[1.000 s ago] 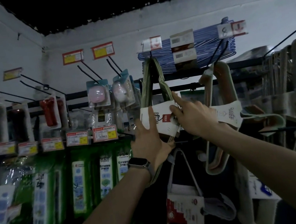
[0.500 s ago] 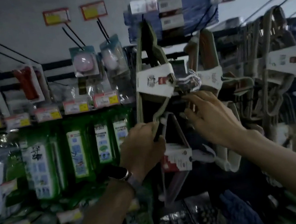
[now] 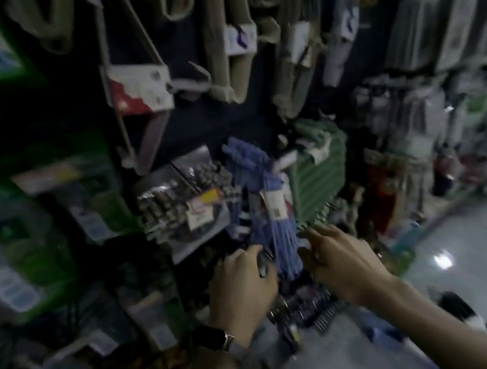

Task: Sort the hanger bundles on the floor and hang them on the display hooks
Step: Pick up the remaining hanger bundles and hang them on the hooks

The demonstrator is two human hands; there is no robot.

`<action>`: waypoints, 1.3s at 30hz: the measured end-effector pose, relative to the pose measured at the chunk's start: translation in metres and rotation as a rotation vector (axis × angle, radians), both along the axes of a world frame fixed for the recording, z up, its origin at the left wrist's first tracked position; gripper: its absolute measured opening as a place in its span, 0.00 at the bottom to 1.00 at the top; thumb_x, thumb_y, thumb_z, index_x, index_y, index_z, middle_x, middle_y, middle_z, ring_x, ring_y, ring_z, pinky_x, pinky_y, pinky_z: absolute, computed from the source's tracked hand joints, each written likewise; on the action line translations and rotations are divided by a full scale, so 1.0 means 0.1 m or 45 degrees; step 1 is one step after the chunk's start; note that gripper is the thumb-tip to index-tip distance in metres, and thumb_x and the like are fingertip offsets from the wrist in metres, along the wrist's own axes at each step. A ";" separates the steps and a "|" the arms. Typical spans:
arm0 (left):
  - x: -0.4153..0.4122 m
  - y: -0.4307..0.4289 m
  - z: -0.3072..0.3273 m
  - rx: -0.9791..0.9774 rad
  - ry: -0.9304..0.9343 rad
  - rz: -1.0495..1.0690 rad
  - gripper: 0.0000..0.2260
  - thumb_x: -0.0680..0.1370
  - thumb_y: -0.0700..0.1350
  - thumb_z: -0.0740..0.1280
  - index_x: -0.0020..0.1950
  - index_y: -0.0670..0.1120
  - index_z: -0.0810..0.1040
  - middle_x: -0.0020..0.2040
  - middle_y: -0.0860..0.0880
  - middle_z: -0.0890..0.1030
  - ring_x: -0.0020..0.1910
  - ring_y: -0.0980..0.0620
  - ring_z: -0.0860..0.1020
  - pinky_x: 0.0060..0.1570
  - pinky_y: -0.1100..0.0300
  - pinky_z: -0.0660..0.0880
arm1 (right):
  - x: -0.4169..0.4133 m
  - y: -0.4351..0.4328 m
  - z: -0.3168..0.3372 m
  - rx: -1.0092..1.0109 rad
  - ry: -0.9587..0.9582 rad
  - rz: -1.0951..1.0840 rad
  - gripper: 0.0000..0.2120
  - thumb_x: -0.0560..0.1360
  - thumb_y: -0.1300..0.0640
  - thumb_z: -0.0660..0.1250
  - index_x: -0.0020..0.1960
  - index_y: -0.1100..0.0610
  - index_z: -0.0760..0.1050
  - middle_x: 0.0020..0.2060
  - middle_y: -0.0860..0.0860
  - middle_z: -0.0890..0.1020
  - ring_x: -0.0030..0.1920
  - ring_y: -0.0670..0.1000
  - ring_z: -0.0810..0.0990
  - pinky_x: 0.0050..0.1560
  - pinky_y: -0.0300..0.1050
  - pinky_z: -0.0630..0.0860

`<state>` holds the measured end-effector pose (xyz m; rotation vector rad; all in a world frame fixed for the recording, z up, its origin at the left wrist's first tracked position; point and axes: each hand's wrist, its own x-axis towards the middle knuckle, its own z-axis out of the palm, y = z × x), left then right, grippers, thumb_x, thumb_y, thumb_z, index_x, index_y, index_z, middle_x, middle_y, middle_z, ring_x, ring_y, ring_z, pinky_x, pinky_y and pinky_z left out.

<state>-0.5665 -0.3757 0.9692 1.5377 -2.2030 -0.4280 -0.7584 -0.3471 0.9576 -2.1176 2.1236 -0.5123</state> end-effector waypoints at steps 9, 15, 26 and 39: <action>-0.99 0.92 -1.21 0.464 -0.282 -0.276 0.19 0.81 0.56 0.61 0.71 0.55 0.75 0.67 0.49 0.78 0.63 0.45 0.77 0.58 0.51 0.77 | -0.78 1.59 -1.31 0.534 -0.119 -0.442 0.21 0.84 0.40 0.54 0.65 0.51 0.77 0.63 0.49 0.80 0.63 0.55 0.78 0.55 0.53 0.79; -1.76 1.59 -1.57 0.697 -0.459 -0.451 0.20 0.80 0.53 0.63 0.73 0.57 0.75 0.68 0.51 0.78 0.64 0.46 0.77 0.61 0.54 0.76 | -1.36 2.49 -1.79 0.734 -0.320 -0.707 0.22 0.84 0.41 0.55 0.71 0.50 0.75 0.66 0.49 0.80 0.66 0.54 0.77 0.59 0.50 0.77; -3.01 2.14 -1.97 0.719 -0.779 -0.787 0.21 0.80 0.54 0.62 0.74 0.57 0.73 0.68 0.51 0.79 0.66 0.46 0.76 0.63 0.55 0.72 | -2.19 3.35 -2.15 0.769 -0.594 -1.150 0.21 0.83 0.46 0.57 0.71 0.51 0.75 0.66 0.50 0.81 0.65 0.55 0.79 0.60 0.50 0.77; -4.31 1.70 -2.41 0.706 -0.850 -1.122 0.21 0.80 0.52 0.62 0.73 0.56 0.74 0.66 0.50 0.80 0.62 0.47 0.79 0.57 0.55 0.77 | -2.86 2.92 -2.41 0.882 -0.664 -1.441 0.18 0.83 0.48 0.57 0.66 0.54 0.76 0.64 0.52 0.80 0.63 0.57 0.79 0.58 0.51 0.75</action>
